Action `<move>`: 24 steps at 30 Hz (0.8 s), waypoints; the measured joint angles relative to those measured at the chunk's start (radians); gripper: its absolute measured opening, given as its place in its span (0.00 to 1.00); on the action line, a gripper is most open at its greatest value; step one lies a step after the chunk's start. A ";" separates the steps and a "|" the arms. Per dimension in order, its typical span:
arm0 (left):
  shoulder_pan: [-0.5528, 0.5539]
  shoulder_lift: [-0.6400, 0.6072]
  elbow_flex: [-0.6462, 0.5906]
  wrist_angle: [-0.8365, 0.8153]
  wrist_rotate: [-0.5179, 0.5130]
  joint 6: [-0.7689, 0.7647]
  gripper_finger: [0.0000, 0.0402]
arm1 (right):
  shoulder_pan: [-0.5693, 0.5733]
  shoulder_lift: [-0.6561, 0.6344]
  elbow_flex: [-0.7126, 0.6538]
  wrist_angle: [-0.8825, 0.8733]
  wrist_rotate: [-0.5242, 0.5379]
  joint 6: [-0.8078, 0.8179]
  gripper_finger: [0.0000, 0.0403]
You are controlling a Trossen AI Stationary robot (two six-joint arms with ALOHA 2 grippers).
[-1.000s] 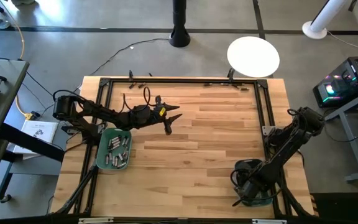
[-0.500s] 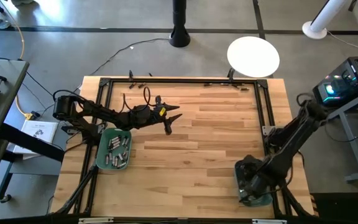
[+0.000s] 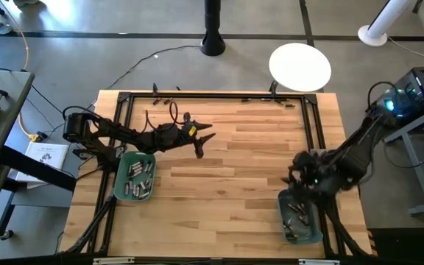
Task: Sort batteries
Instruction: Put the black battery into the blue bin
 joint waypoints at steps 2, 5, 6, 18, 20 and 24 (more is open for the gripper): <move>0.007 0.000 0.000 -0.003 0.000 0.001 0.42 | -0.062 -0.056 -0.055 0.036 0.001 -0.109 0.64; 0.021 0.000 0.000 -0.008 0.000 0.003 0.42 | -0.154 -0.138 -0.155 0.130 0.077 -0.355 0.64; 0.026 0.000 0.000 -0.009 0.000 0.003 0.42 | -0.181 -0.162 -0.189 0.172 0.121 -0.452 0.64; 0.057 0.000 0.000 -0.022 0.000 0.018 0.42 | -0.699 -0.278 -0.436 0.600 0.102 -1.220 0.64; 0.058 0.000 0.000 -0.022 0.000 0.018 0.42 | -0.843 -0.278 -0.424 0.619 0.044 -1.261 0.64; 0.059 0.000 0.000 -0.022 0.000 0.018 0.42 | -1.177 -0.249 -0.377 0.633 -0.159 -1.234 0.64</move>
